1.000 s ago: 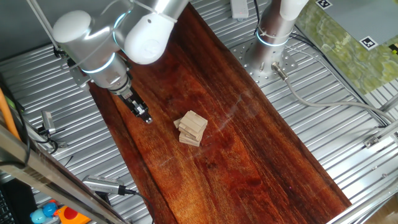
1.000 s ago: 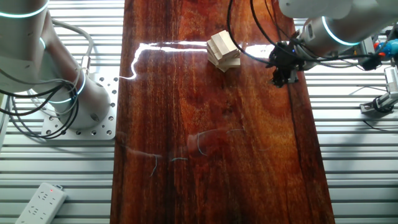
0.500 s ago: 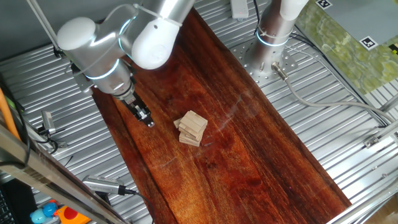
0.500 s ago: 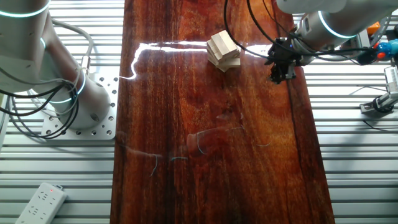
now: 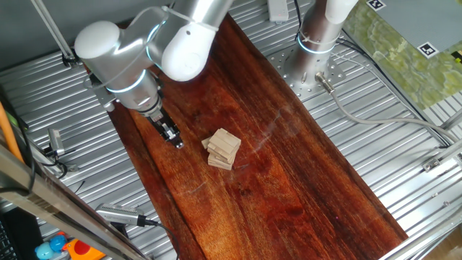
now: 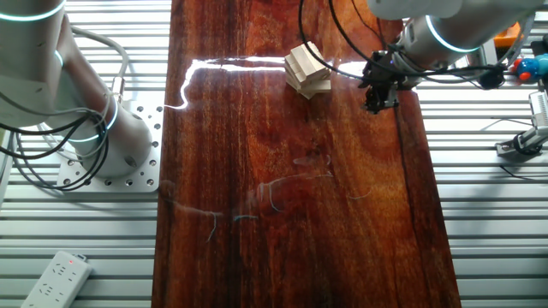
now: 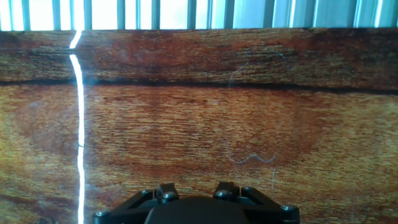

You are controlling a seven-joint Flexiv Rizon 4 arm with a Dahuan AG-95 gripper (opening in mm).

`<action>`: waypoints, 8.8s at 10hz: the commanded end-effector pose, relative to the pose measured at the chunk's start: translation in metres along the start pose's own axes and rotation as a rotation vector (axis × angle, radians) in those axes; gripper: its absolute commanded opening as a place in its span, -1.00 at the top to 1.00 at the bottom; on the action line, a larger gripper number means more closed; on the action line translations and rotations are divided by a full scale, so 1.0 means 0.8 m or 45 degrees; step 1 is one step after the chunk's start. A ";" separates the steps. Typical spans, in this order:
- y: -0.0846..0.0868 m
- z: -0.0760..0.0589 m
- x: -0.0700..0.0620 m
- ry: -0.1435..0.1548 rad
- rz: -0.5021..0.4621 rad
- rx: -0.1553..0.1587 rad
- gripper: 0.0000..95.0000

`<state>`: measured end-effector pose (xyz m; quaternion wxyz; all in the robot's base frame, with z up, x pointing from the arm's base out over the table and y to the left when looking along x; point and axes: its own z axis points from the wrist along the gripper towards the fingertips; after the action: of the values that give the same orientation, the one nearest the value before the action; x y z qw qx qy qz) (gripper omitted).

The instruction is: Play Jenga

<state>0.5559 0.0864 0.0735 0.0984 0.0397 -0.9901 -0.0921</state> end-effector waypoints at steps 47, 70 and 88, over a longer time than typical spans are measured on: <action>-0.008 0.009 0.030 0.067 -0.205 0.083 0.60; 0.005 0.002 0.050 0.129 -0.324 -0.018 0.20; 0.007 0.035 0.045 0.084 -0.225 -0.102 0.20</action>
<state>0.5145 0.0937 0.0529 0.1241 0.1263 -0.9744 -0.1385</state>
